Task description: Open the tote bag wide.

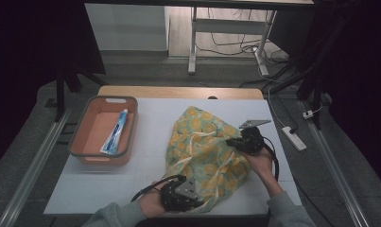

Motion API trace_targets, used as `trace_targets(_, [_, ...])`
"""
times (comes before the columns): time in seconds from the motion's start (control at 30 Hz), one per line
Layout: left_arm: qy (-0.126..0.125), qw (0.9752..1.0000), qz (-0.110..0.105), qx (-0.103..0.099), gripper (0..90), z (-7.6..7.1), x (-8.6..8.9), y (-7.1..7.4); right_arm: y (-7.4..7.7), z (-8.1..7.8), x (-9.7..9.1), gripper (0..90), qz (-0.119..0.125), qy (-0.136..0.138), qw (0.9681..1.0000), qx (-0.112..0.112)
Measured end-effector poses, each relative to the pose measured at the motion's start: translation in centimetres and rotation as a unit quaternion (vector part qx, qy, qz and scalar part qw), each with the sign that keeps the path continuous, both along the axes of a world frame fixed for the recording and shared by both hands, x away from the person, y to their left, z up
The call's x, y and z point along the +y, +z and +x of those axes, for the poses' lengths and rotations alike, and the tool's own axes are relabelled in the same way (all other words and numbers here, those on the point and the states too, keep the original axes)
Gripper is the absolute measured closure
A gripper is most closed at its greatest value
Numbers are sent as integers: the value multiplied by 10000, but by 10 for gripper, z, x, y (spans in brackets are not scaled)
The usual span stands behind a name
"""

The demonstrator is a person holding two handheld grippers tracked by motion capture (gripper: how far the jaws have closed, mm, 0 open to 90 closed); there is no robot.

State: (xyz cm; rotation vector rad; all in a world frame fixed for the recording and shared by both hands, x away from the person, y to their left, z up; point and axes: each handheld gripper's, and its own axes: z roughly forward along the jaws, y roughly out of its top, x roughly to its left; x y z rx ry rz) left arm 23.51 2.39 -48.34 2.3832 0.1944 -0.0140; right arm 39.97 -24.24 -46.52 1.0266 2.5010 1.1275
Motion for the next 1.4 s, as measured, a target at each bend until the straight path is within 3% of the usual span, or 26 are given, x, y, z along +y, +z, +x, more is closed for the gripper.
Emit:
trace_targets(0.03, [0,10000,-7,20,875,2,1,0,0,0,0,892,0,0,10000,0])
trace_targets(0.1, [100,9999,-59,-58,686,4,2,1,0,-1,2,892,-13,24,10000,-14])
trace_targets(0.13, [198,9996,-103,-143,608,5,3,3,1,-1,2,892,4,45,10000,-20])
trace_targets(0.17, [336,9990,-121,-281,608,6,6,7,1,-1,2,892,4,45,10000,-20])
trace_targets(0.2, [558,9974,-170,-425,547,7,10,11,1,-2,2,892,18,61,10000,-33])
trace_targets(0.23, [830,9948,-221,-552,481,10,14,15,3,-4,3,892,32,90,9999,-55])
trace_targets(0.3, [1362,9880,-325,-647,468,18,24,23,3,-4,3,892,38,102,9999,-64])
trace_targets(0.4, [2042,9746,-259,-877,428,32,35,29,4,-5,3,892,65,137,9999,-72])
trace_targets(0.47, [2283,9698,-199,-832,416,43,37,26,4,-5,3,891,63,144,9998,-77])
trace_targets(0.5, [2364,9682,-134,-808,419,48,37,24,5,-5,3,891,66,158,9998,-89])
trace_targets(0.57, [2349,9689,95,-769,439,56,33,18,5,-6,3,891,71,165,9998,-95])
trace_targets(0.63, [2389,9670,416,-785,521,64,28,10,7,-6,3,892,77,179,9997,-122])
trace_targets(0.67, [2382,9673,481,-731,681,67,27,7,8,-7,1,891,88,176,9997,-131])
trace_targets(0.7, [2379,9675,532,-668,681,71,28,4,8,-7,1,891,88,176,9997,-131])
trace_targets(0.73, [2429,9663,544,-659,815,73,31,4,10,-8,-2,891,97,171,9997,-146])
trace_targets(0.83, [2651,9626,232,-517,862,79,47,10,11,-8,-6,891,126,140,9997,-136])
trace_targets(1.0, [3156,9477,-100,-453,880,93,78,20,15,-9,-17,892,317,126,9993,-122])
trace_targets(1.1, [3344,9412,-142,-450,881,101,89,22,16,-10,-18,892,382,181,9990,-121])
trace_targets(1.27, [3526,9349,-157,-381,880,112,97,22,14,-11,-20,891,392,228,9990,-64])
trace_targets(1.4, [3547,9346,-33,-269,853,119,94,15,11,-9,-20,891,425,240,9988,31])
